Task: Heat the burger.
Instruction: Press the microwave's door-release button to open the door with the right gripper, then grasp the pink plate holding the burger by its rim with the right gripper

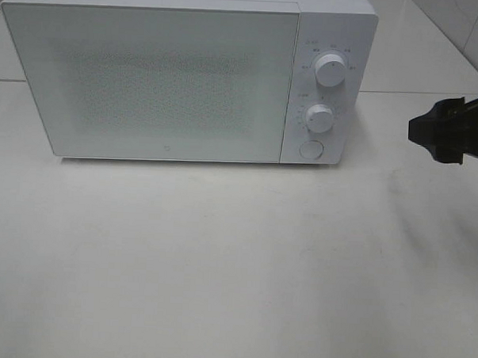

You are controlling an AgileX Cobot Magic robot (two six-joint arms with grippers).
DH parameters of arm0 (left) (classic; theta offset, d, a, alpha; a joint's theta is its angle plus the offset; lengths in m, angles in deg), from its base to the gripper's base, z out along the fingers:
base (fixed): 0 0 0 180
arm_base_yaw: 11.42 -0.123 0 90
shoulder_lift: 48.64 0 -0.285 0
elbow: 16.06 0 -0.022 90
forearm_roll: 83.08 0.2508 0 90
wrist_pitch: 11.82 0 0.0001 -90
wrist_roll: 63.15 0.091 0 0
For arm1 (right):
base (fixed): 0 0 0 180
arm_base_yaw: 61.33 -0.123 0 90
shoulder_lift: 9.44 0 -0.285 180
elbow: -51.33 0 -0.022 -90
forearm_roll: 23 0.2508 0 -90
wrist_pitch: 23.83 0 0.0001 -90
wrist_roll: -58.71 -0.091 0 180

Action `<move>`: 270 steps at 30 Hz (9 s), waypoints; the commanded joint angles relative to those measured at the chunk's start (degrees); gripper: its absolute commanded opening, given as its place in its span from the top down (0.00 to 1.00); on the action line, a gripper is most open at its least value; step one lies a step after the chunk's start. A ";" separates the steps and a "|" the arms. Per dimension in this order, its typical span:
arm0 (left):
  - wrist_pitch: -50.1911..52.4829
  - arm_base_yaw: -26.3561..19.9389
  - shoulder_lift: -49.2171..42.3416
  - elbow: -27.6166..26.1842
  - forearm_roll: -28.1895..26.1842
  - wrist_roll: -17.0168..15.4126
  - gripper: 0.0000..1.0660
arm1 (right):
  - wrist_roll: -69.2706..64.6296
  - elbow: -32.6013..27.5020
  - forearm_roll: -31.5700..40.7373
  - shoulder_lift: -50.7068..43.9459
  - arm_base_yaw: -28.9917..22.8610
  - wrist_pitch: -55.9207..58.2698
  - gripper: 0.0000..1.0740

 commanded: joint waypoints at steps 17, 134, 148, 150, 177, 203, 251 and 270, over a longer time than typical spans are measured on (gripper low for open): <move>0.80 -0.06 -1.15 0.23 -0.29 -0.40 0.08 | -0.06 -14.27 -0.17 7.79 0.29 -35.58 0.30; 0.80 -0.06 -1.15 0.23 -0.29 -0.40 0.08 | -74.14 3.84 38.67 47.78 -23.72 -58.50 1.00; 0.80 -0.06 -1.15 0.23 -0.29 -0.40 0.08 | -72.77 11.12 37.41 52.54 -20.86 -55.75 1.00; 0.80 -0.06 -1.15 0.23 -0.29 -0.40 0.08 | -72.71 12.03 37.41 52.94 -20.86 -55.92 1.00; 0.80 -0.06 -1.15 0.23 -0.29 -0.40 0.08 | -70.19 18.39 38.45 56.89 -19.48 -55.75 1.00; 0.80 -0.06 -1.15 0.23 -0.29 -0.40 0.08 | -64.52 29.91 41.02 59.70 -17.53 -64.46 1.00; 0.80 -0.06 -1.15 0.23 -0.29 -0.40 0.08 | -65.72 10.89 32.77 44.40 -17.70 -36.90 1.00; 0.80 -0.06 -1.15 0.23 -0.29 -0.40 0.08 | -30.94 7.45 30.71 29.28 -17.59 -13.58 0.99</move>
